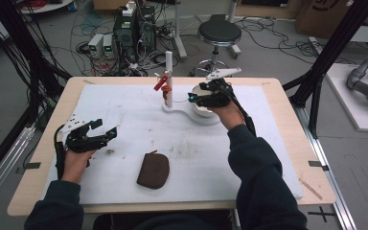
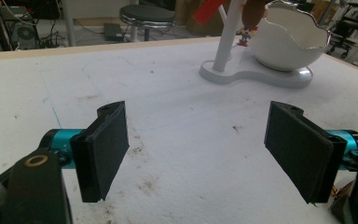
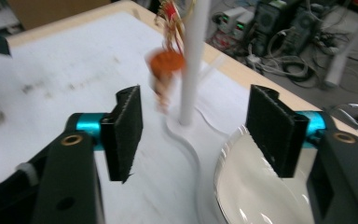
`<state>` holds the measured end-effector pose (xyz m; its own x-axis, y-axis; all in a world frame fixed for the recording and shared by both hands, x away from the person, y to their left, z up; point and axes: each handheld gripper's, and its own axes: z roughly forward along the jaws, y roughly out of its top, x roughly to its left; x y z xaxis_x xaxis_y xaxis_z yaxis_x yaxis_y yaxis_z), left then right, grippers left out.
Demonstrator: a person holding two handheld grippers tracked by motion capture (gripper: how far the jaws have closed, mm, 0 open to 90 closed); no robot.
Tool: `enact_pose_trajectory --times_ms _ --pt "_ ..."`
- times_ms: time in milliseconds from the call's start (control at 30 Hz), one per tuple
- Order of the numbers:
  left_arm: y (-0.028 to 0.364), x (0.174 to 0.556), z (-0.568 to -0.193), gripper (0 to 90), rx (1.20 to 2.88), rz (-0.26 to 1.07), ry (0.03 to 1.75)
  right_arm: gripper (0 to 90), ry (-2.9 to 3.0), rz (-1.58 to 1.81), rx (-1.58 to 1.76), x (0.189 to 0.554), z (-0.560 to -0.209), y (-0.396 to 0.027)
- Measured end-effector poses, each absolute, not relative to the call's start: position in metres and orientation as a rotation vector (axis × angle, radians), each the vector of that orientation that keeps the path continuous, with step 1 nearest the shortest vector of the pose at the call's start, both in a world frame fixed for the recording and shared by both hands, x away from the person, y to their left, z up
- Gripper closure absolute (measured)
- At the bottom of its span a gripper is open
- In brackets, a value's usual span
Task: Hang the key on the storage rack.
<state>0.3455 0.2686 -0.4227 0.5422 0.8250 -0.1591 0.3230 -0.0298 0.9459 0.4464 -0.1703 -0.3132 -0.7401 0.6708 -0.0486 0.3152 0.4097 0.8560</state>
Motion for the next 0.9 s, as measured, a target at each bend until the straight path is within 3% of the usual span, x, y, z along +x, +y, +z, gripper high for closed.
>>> enact_pose_trajectory --times_ms 233,467,900 --pt "0.269 0.345 -0.423 21.6 1.594 0.531 0.989 20.4 2.262 1.255 0.855 0.408 -0.342 -0.211" --pt "0.267 0.346 -0.419 21.6 1.544 0.529 0.969 20.4 2.214 1.214 0.905 0.377 -0.381 -0.25" --pt "0.262 0.347 -0.419 21.5 1.566 0.505 0.954 20.3 2.231 1.231 0.943 0.375 -0.39 -0.259"
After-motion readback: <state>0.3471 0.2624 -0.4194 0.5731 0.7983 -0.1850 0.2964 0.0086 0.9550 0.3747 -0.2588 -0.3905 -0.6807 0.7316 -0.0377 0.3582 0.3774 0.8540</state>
